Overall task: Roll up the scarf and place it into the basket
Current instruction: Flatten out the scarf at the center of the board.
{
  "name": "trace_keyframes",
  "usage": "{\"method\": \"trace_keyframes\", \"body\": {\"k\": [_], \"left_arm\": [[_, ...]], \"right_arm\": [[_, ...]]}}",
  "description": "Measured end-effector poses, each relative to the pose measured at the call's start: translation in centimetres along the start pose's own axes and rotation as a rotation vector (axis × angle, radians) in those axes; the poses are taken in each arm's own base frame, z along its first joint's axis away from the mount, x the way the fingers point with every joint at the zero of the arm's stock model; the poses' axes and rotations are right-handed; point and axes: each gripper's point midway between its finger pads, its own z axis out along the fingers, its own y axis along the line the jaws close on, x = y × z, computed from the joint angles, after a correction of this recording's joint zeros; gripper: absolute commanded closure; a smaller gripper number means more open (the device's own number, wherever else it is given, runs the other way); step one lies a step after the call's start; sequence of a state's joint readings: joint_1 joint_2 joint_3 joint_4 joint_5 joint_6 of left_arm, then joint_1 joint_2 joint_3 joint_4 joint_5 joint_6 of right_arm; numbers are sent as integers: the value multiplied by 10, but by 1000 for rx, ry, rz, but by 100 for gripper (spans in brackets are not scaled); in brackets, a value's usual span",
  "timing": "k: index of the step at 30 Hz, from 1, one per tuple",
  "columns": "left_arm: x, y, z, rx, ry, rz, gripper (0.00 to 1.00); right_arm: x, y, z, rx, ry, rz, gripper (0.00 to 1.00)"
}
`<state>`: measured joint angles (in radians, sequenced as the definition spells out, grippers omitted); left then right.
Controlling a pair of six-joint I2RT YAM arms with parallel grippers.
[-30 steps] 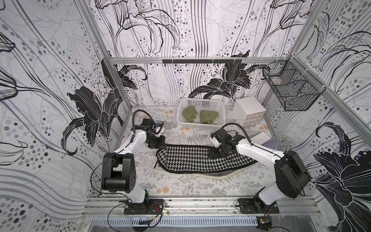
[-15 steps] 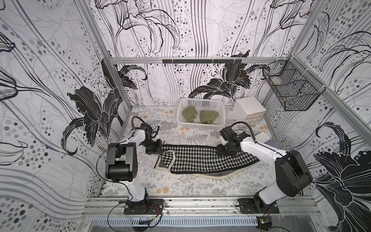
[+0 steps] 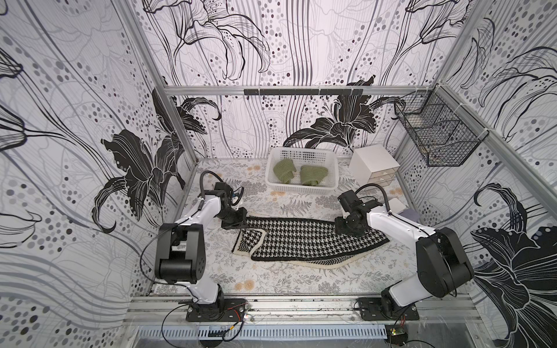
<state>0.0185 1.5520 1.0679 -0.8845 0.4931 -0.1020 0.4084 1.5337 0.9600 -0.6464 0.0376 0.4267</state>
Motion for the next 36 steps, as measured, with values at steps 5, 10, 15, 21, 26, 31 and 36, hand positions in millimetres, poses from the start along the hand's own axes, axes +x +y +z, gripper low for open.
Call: {"method": "trace_keyframes", "body": {"k": [5, 10, 15, 21, 26, 31, 36], "left_arm": [[-15, -10, -36, -15, -133, 36, 99], [-8, 6, -18, -46, -50, -12, 87], [-4, 32, -16, -181, -34, -76, 1], [-25, 44, -71, -298, -292, -143, 1], [-38, 11, -61, -161, -296, -88, 1], [-17, -92, 20, 72, -57, 138, 1], [32, -154, 74, 203, 114, 201, 1]], "right_arm": [[-3, -13, 2, 34, -4, 37, 35], [2, -32, 11, 110, 34, 82, 35], [9, -68, 5, 173, 11, 217, 35], [4, -124, -20, 234, -62, 415, 35], [8, -146, -23, 266, -68, 496, 35], [8, -151, -29, 278, -83, 507, 35], [8, -153, -31, 282, -91, 512, 34]]}}
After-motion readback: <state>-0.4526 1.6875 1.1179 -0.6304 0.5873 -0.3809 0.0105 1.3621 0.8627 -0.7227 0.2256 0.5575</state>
